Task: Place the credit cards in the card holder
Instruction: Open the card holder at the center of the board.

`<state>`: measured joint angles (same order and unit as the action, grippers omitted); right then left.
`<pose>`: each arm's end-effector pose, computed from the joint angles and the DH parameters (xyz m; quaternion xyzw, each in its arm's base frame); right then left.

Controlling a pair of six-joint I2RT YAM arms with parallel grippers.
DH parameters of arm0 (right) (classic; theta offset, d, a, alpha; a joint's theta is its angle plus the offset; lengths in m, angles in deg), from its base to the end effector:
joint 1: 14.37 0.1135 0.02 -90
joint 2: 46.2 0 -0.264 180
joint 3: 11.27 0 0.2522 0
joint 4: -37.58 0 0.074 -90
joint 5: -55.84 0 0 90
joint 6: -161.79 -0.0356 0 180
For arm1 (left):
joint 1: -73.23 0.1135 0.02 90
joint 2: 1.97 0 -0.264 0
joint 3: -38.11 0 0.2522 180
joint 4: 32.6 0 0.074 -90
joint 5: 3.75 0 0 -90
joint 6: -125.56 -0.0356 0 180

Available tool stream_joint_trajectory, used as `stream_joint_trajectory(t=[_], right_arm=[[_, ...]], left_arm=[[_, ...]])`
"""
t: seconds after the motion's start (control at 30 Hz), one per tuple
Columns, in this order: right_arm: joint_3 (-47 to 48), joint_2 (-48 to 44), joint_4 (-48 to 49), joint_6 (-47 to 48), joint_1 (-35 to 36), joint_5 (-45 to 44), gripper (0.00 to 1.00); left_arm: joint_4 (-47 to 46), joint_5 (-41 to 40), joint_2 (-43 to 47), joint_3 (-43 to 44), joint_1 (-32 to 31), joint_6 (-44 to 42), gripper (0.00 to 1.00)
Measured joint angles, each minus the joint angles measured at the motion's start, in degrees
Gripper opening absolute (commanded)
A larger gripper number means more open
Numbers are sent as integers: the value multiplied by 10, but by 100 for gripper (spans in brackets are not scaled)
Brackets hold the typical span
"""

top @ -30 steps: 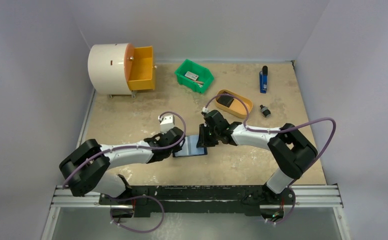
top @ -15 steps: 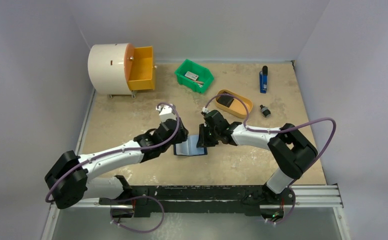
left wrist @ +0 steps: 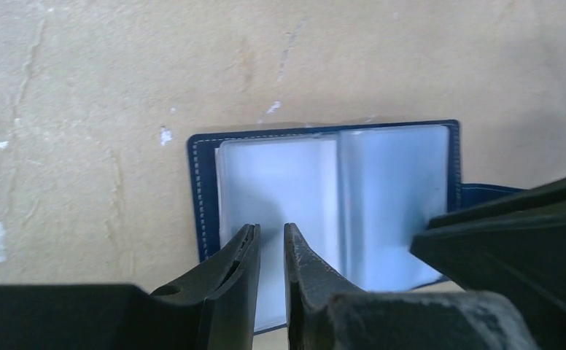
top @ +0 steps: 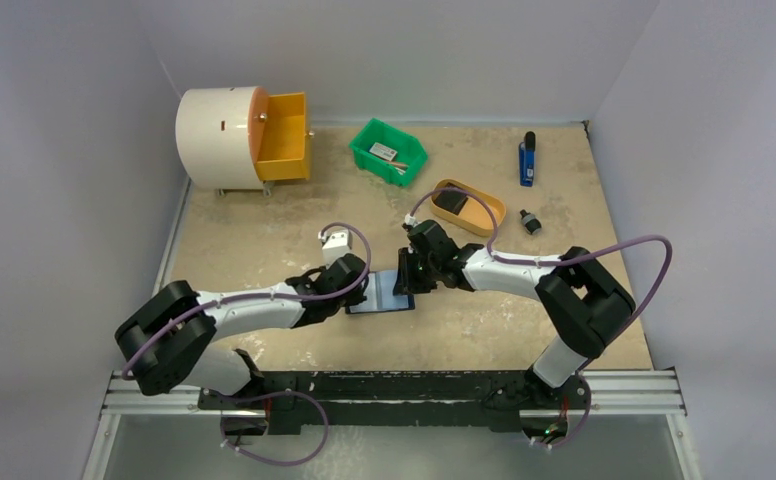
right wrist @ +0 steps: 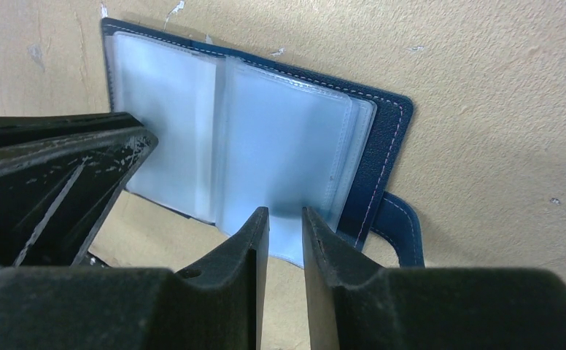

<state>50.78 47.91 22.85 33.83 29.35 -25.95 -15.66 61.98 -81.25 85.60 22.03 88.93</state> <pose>0.2331 0.2300 0.1633 -0.0729 0.9249 0.2905 0.2343 0.1715 -0.1899 0.1600 -0.0914 0.9134 -0.1522 0.3664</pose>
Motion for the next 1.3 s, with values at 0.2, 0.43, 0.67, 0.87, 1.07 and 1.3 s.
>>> stream_joint_trajectory(t=[0.2,0.43,0.67,0.87,1.07,1.3], right_arm=[[0,0,1,0,0,-3,26],[0,0,5,0,0,-10,27],[-5,-9,7,0,0,-12,34],[-6,-40,-1,0,0,-15,38],[-6,-45,-5,1,0,-15,45],[-6,-87,-9,6,0,-14,54]], left_arm=[[-11,-27,-21,-7,0,7,16],[-32,-40,-33,-9,0,11,16],[-18,-43,-21,-9,0,10,23],[13,-43,18,-9,0,4,28],[26,-38,26,0,0,-3,29],[31,-25,30,18,0,-11,30]])
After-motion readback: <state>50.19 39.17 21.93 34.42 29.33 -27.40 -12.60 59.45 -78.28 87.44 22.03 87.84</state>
